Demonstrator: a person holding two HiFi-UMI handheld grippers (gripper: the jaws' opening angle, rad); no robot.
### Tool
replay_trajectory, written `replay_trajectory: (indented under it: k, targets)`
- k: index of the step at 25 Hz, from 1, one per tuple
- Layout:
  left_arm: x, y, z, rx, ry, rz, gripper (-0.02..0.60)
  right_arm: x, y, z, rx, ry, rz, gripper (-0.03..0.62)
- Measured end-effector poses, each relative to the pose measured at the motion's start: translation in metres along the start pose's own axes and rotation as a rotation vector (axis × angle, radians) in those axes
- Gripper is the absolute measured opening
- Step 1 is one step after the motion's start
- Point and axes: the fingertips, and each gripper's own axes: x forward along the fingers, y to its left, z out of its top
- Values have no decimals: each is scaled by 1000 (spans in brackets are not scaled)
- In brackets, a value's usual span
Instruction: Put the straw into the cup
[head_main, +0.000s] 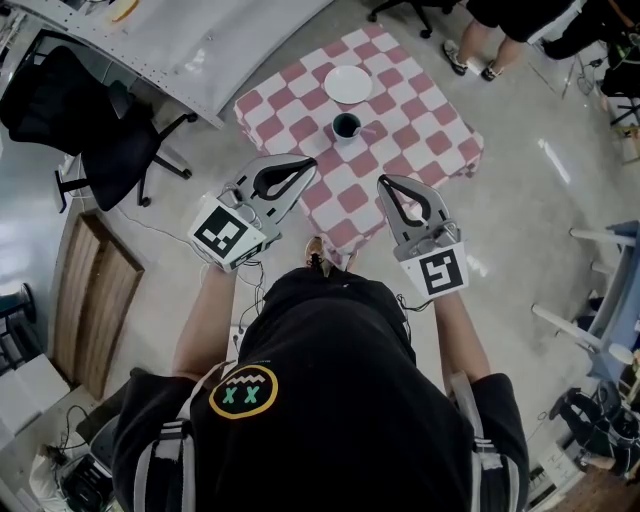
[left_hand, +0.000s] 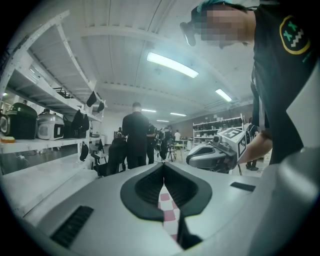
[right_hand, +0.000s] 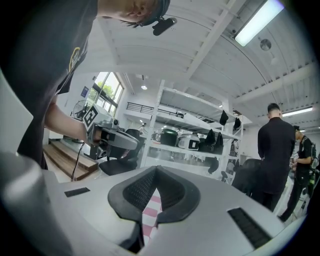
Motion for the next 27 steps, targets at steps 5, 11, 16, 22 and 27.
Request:
replay_trajectory:
  k: [5,11,16,22,27]
  targets:
    - [-2,-2,0,-6,0,-11,18,1,3,3,1,0,-3,20]
    - [-6,2,0,-6,0,-3,18,4,4,3,3,7,3,20]
    - [-9,5,-1,-8,-2,-2,18,7,5,3,-1,14,1,20]
    - [-11,5,-1,-26,-11,-10,18,6,4,4,5,23,-18,20]
    - [-15,10,1,0,-11,1,18,9,6,6,1,18,-20,20]
